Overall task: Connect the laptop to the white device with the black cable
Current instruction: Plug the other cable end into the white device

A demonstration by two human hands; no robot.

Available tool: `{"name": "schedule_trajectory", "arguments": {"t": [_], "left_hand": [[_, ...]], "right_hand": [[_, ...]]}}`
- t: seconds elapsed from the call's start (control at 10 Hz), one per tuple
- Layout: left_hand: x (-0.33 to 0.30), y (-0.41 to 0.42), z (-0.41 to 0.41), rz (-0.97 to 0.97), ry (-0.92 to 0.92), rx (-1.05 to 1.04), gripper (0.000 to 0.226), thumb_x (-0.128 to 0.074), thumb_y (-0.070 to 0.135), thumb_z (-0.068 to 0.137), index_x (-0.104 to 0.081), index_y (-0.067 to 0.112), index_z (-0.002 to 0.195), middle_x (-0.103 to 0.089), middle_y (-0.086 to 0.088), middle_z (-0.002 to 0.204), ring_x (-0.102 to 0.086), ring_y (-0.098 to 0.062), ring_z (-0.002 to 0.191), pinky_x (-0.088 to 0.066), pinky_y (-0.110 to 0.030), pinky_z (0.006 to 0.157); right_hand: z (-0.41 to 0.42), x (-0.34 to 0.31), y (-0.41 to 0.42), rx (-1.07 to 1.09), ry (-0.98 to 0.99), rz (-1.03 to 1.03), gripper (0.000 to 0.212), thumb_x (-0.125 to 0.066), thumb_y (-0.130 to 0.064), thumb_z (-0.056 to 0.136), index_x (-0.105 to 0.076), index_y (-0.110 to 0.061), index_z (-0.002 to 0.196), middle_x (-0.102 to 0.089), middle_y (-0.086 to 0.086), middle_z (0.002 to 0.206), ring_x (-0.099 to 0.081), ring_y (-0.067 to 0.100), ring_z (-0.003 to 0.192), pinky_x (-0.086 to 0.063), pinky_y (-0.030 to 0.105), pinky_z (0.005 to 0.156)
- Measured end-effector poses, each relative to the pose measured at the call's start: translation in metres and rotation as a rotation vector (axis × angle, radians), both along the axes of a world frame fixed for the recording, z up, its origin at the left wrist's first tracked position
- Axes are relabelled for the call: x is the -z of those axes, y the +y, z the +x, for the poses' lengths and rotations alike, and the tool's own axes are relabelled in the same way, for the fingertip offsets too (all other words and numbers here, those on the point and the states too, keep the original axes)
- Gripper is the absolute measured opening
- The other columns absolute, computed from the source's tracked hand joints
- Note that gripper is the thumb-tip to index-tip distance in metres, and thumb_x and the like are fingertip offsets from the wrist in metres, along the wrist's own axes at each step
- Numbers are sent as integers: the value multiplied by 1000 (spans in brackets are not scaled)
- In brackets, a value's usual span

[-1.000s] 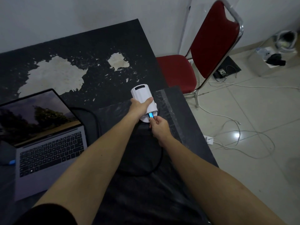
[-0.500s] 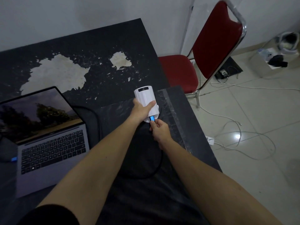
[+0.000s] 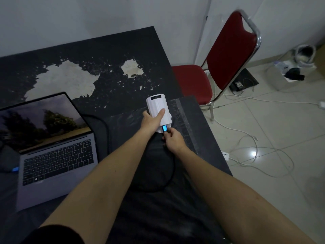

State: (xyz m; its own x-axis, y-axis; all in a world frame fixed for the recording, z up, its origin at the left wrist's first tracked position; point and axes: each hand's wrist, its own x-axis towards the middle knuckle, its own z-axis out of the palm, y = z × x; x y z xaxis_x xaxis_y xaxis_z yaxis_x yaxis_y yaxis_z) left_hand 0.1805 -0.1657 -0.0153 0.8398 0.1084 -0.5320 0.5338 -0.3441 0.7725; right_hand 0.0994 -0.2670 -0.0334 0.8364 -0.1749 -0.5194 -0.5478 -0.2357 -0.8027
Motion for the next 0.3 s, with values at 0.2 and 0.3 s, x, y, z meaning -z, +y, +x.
{"name": "schedule_trajectory", "arguments": {"t": [0.2,0.3], "left_hand": [[-38,32,-14,87,-20,37,97,-48,74,74,-22,16,147,-35,-9,151,-41,-27,130,-35,-38,100],[-70,49,-12,124,-84,56,101,-47,78,70,-24,16,146,-34,-8,152,-39,-28,132,-33,-40,104]], "right_hand": [[-4,-37,-1,-111,0,-375,40,-47,-28,99,-51,-11,135,-56,15,133,-52,35,123,-42,43,101],[0,-73,8,-181,-33,-616,43,-45,-29,97,-48,-12,137,-50,14,137,-45,35,127,-37,48,103]]}}
